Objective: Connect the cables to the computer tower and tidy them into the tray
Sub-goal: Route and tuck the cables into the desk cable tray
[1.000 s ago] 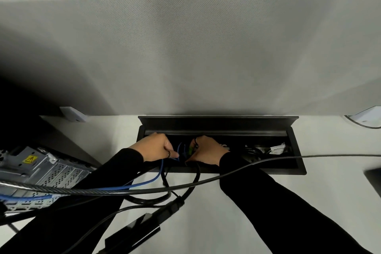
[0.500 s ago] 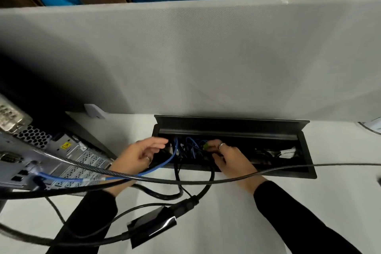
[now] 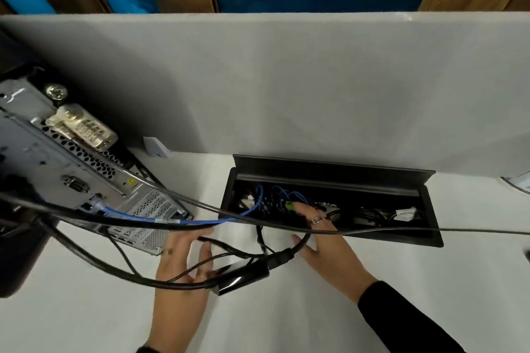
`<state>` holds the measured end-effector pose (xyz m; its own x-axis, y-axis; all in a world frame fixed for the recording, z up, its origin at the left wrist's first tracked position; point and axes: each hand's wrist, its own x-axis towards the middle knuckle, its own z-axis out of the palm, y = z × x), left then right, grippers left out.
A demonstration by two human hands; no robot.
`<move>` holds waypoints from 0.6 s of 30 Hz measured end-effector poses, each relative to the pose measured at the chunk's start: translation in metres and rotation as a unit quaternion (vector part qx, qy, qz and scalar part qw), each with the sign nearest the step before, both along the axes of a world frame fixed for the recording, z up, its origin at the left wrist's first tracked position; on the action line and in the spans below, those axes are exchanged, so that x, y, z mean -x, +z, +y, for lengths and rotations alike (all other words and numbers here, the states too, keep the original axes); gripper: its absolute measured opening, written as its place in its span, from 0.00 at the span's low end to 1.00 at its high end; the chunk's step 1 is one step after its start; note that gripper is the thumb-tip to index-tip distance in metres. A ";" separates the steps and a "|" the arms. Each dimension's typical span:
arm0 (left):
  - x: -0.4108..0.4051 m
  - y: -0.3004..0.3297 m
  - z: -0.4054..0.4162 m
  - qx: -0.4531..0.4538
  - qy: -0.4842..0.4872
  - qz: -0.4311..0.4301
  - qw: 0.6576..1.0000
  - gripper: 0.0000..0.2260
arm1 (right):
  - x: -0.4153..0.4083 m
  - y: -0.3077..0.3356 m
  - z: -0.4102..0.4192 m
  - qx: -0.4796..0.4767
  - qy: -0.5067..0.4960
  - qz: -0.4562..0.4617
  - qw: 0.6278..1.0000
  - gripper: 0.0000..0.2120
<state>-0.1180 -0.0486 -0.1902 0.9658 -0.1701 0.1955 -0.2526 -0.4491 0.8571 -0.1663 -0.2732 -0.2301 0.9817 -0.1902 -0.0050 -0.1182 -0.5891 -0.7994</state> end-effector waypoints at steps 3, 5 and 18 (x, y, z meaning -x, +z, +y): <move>0.028 -0.003 -0.014 0.144 0.094 0.116 0.978 0.07 | 0.003 0.002 0.001 -0.013 -0.018 -0.068 0.997 0.19; 0.043 -0.013 -0.029 0.190 0.092 0.231 0.950 0.10 | -0.001 0.004 0.000 -0.025 -0.030 -0.098 0.994 0.16; 0.023 -0.008 -0.080 0.135 -0.006 0.262 0.955 0.10 | -0.048 0.017 0.003 0.039 0.003 0.001 0.999 0.15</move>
